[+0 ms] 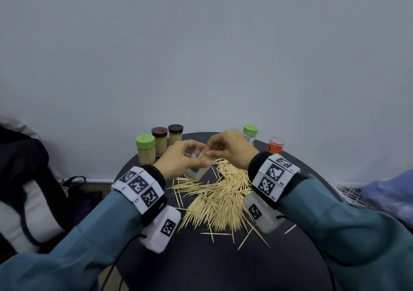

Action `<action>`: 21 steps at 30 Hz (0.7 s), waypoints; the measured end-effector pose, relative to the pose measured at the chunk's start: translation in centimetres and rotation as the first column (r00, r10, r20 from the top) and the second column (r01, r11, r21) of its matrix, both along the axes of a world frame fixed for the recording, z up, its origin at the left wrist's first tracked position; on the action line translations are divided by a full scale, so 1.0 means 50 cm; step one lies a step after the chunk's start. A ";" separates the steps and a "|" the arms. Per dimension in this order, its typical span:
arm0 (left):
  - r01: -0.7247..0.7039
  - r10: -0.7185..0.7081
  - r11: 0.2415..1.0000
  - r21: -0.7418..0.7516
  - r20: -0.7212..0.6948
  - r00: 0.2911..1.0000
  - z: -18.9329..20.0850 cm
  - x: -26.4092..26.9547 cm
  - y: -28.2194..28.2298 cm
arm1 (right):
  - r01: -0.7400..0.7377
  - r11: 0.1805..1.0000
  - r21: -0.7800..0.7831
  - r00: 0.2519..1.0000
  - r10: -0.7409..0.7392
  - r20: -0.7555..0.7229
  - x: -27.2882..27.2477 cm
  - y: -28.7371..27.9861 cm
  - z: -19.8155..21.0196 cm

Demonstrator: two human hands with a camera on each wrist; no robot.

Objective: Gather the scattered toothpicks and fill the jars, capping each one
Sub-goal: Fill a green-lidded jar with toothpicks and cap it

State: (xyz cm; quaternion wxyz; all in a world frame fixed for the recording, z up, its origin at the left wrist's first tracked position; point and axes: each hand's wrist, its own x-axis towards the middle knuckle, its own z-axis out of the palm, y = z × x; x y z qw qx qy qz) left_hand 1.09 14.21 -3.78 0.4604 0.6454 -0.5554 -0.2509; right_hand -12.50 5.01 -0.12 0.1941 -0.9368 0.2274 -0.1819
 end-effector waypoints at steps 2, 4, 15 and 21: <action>-0.007 0.007 1.000 0.000 0.000 1.000 -0.002 0.000 -0.001 | -0.005 1.000 0.000 1.000 0.005 0.015 -0.001 0.000 0.001; -0.003 0.003 1.000 -0.003 -0.001 1.000 -0.002 -0.001 -0.002 | 0.008 1.000 -0.025 0.999 -0.007 0.041 -0.003 0.001 0.001; 0.007 -0.007 1.000 -0.002 0.024 1.000 -0.001 0.002 0.000 | 0.021 0.999 -0.045 0.999 -0.022 -0.039 0.005 0.002 0.000; 0.004 -0.004 1.000 -0.001 0.019 1.000 -0.002 0.002 0.001 | 0.012 1.000 -0.003 0.999 -0.012 0.040 0.005 -0.002 -0.001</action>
